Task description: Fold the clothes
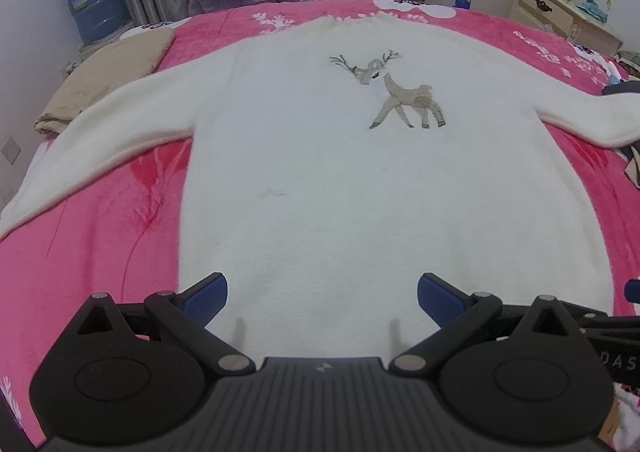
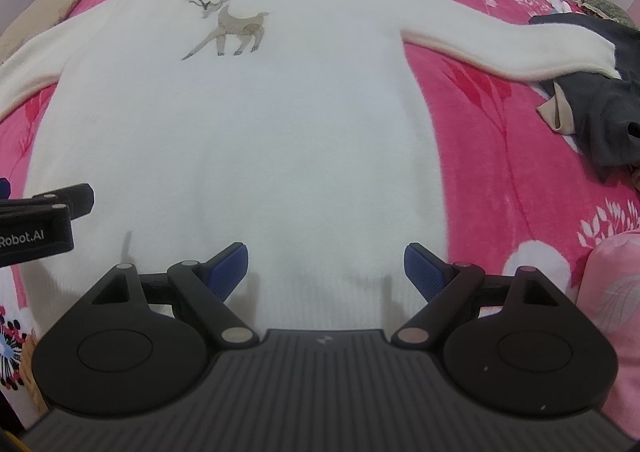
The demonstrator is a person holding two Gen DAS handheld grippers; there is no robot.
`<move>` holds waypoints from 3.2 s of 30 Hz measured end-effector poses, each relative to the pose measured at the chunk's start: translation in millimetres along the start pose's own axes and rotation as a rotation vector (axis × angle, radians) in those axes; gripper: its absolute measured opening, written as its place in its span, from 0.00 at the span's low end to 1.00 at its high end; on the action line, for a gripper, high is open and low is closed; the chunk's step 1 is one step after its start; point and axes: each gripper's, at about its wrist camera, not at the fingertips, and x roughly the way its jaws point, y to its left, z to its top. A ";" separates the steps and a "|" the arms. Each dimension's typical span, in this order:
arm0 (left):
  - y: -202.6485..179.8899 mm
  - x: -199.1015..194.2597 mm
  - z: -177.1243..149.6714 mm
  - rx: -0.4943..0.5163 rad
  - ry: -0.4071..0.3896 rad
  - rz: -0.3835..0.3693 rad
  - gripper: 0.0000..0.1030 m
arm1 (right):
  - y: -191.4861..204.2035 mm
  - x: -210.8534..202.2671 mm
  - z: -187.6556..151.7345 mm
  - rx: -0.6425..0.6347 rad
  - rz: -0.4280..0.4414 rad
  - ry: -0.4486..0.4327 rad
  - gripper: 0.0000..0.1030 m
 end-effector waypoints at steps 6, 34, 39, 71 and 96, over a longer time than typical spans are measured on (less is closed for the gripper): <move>5.8 1.7 13.8 -0.018 -0.023 -0.017 0.99 | 0.9 -13.9 25.3 -0.059 0.009 -0.122 0.83; 335.2 68.4 -0.9 -0.933 -0.143 0.261 0.89 | 174.7 55.5 136.8 -0.526 0.626 -0.451 0.89; 372.6 84.3 -6.2 -1.088 -0.175 0.290 0.72 | 175.1 65.2 145.7 -0.510 0.653 -0.418 0.89; 369.1 60.2 23.3 -0.890 -0.328 0.604 0.08 | 161.0 125.1 169.1 -0.380 0.647 -0.211 0.89; 74.3 22.9 30.4 0.311 -0.475 -0.207 0.08 | 19.9 73.8 181.9 -0.123 0.465 -0.040 0.88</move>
